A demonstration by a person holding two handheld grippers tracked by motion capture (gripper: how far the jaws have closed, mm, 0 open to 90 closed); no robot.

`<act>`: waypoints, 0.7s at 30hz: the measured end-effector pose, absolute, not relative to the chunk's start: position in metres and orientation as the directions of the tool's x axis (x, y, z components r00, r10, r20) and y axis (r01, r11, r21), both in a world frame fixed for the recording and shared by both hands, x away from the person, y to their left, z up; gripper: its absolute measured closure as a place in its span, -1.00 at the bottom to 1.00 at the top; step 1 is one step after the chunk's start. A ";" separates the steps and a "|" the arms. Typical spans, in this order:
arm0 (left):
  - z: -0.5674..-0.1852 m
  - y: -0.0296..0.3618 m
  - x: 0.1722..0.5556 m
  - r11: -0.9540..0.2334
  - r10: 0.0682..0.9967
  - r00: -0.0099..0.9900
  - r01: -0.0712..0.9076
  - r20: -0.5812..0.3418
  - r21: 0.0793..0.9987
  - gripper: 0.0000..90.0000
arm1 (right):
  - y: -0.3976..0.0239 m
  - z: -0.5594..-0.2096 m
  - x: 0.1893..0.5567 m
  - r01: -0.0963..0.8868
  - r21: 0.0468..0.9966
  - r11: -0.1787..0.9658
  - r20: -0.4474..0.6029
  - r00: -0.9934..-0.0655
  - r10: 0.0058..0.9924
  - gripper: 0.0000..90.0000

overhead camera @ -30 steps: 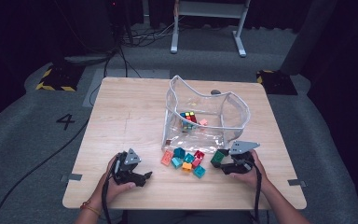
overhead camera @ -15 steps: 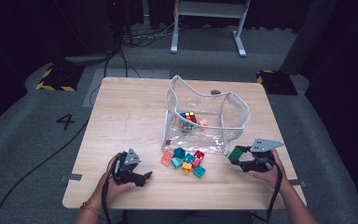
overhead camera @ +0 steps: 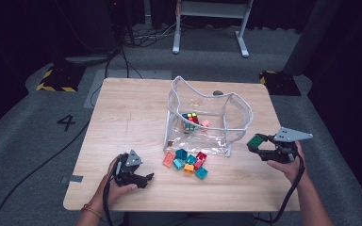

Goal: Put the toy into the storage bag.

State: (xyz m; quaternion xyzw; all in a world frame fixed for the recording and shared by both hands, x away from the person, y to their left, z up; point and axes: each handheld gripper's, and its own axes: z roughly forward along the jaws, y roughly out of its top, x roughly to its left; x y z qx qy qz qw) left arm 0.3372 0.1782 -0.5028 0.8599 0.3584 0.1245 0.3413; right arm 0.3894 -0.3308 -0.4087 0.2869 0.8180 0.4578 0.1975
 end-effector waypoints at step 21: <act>-0.503 0.178 0.337 -0.509 0.703 0.711 0.532 -0.030 0.677 -0.72 | -0.327 -0.323 0.437 0.226 0.889 0.399 -0.119 -0.728 0.676 -0.09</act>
